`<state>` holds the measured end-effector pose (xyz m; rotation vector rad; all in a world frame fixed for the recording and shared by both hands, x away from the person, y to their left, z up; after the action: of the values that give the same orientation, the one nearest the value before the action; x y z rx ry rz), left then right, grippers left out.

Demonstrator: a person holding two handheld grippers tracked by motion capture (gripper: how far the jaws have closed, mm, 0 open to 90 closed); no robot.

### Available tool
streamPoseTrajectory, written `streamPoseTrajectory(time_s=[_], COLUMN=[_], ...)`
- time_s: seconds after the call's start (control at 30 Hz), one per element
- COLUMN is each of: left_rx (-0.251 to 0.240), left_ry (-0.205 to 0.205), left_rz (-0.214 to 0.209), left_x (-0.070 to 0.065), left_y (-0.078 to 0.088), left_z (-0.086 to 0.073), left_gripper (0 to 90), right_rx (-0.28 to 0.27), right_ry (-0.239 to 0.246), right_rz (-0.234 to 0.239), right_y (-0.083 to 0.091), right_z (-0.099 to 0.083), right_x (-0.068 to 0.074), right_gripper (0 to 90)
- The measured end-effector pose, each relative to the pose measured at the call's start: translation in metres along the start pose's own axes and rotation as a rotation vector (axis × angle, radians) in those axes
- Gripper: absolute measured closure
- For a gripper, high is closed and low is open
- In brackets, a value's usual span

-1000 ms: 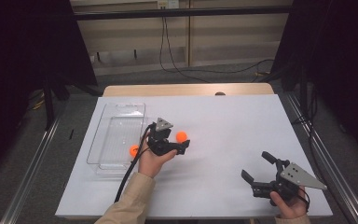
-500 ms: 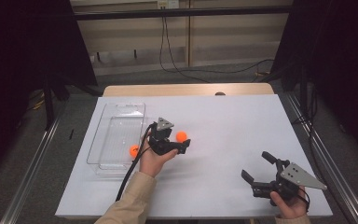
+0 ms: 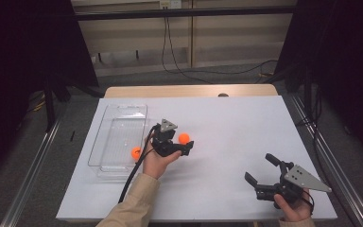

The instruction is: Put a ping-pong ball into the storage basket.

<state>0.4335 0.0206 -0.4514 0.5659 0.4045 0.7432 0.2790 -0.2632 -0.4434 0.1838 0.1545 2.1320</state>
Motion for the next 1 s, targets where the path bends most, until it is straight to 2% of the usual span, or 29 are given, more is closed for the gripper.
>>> streamPoseTrajectory(time_s=[0.23, 1.0], left_rx=[0.008, 0.012], left_ry=[-0.016, -0.008], left_rz=[0.004, 0.012], left_x=[-0.0009, 0.0012], left_y=[-0.0029, -0.0088], left_z=[-0.0005, 0.0001], left_gripper=[7.6, 7.7], right_rx=[-0.001, -0.002], right_ry=[-0.003, -0.002], right_rz=[0.001, 0.002], right_y=[0.0002, 0.0004], right_z=[0.0002, 0.0003], right_x=[-0.0002, 0.0], right_gripper=[1.5, 1.5])
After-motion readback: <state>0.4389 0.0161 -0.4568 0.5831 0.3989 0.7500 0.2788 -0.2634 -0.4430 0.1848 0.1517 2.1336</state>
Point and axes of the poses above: each handheld gripper's, and its own axes: y roughly backward along the jaws, z roughly out of its top, x roughly to its left, the point moved 5 cm from there along -y, roughly forward along the jaws, and after that the axes turned 2 degrees about x, right-handed, at the moved point
